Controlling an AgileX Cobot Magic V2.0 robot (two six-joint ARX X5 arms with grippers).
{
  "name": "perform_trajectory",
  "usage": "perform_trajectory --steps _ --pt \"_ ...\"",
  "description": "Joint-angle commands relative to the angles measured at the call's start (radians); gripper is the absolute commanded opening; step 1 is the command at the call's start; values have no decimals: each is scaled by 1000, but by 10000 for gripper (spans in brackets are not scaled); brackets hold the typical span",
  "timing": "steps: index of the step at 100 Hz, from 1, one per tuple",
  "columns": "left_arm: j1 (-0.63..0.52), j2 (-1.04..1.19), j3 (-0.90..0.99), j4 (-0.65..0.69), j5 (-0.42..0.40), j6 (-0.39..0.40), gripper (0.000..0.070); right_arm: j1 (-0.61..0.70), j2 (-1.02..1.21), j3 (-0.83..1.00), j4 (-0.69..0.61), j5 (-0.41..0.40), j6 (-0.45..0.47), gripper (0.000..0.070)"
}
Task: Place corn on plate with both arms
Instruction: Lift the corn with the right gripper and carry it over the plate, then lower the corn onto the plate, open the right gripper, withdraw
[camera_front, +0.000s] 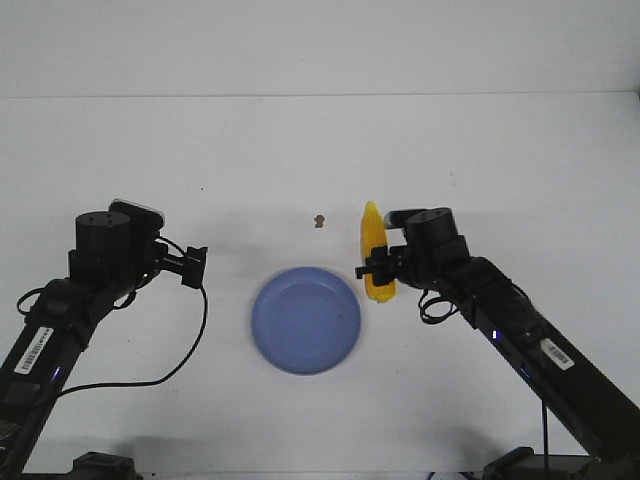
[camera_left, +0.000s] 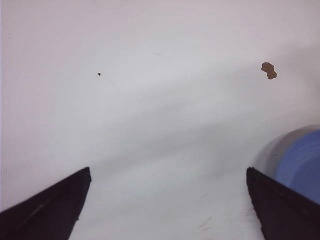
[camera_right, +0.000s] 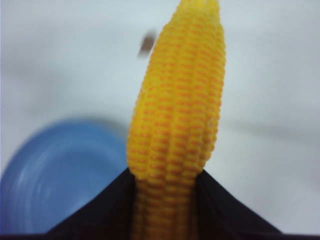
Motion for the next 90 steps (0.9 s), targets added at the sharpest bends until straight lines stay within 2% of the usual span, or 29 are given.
perform_trajectory --steps 1,18,37,53,70,84,90 --pt "-1 8 15 5 2 -9 637 58 15 12 -1 32 -14 146" --pt "-1 8 15 5 2 -9 637 215 16 12 14 116 0 146" --pt "-1 8 15 5 2 -10 637 301 36 12 24 120 24 146" --pt "-1 8 15 5 2 -14 637 322 76 12 19 133 33 151" --pt "-1 8 15 5 2 -14 637 330 129 12 12 134 34 289" --pt "-1 8 15 5 2 -14 637 331 154 12 7 134 33 298" --pt "-1 8 15 5 2 -14 637 334 159 12 9 134 33 344"
